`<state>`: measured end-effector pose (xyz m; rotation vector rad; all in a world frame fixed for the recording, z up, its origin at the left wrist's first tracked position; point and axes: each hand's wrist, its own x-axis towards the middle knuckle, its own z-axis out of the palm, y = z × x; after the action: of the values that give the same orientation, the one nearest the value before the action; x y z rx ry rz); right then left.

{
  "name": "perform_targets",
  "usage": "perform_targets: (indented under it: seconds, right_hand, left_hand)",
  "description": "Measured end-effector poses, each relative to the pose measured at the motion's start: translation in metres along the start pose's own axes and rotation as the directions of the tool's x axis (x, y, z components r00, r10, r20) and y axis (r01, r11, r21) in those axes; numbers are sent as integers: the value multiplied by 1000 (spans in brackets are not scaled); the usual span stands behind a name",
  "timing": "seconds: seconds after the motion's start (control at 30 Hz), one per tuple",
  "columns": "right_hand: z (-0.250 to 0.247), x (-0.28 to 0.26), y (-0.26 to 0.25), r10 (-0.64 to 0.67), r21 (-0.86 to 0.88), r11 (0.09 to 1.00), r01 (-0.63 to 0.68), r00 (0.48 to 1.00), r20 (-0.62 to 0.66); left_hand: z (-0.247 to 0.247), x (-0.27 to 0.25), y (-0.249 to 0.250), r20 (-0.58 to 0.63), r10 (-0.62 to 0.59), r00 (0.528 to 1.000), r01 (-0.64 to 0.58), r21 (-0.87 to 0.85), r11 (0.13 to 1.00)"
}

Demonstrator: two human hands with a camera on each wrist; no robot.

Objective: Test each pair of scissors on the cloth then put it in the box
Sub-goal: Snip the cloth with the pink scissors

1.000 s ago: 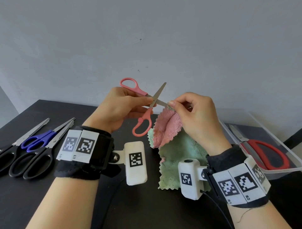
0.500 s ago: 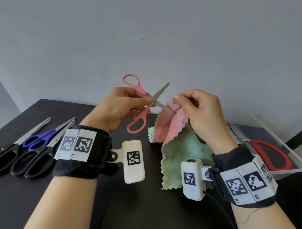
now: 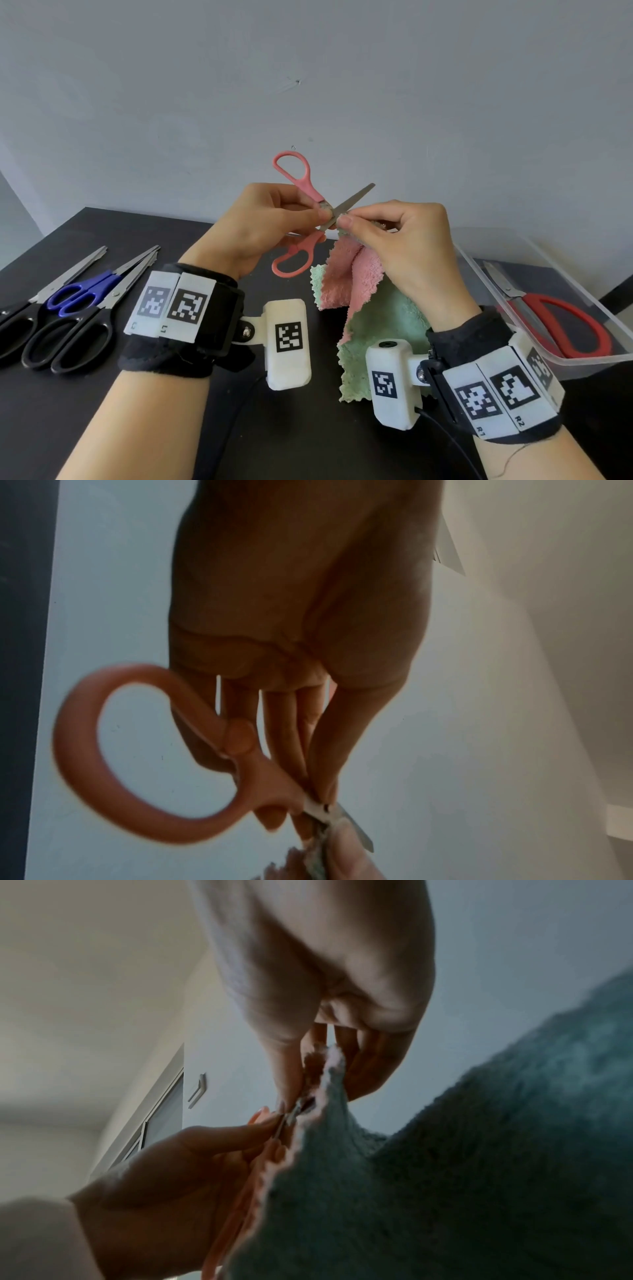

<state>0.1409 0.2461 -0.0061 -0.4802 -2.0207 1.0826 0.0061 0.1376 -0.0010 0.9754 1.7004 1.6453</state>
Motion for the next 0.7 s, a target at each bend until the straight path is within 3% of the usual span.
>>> perform_targets:
  seconds: [0.27,0.7]
  right_hand:
    - [1,1,0,8,-237,971,6,998,57]
    - [-2,2,2,-12,-357,933,56,992,123]
  left_hand:
    - [0,3,-2,-38,24,999,-25,-10,1000]
    - [-7,0,1,-90,4,996,-6,-21,1000]
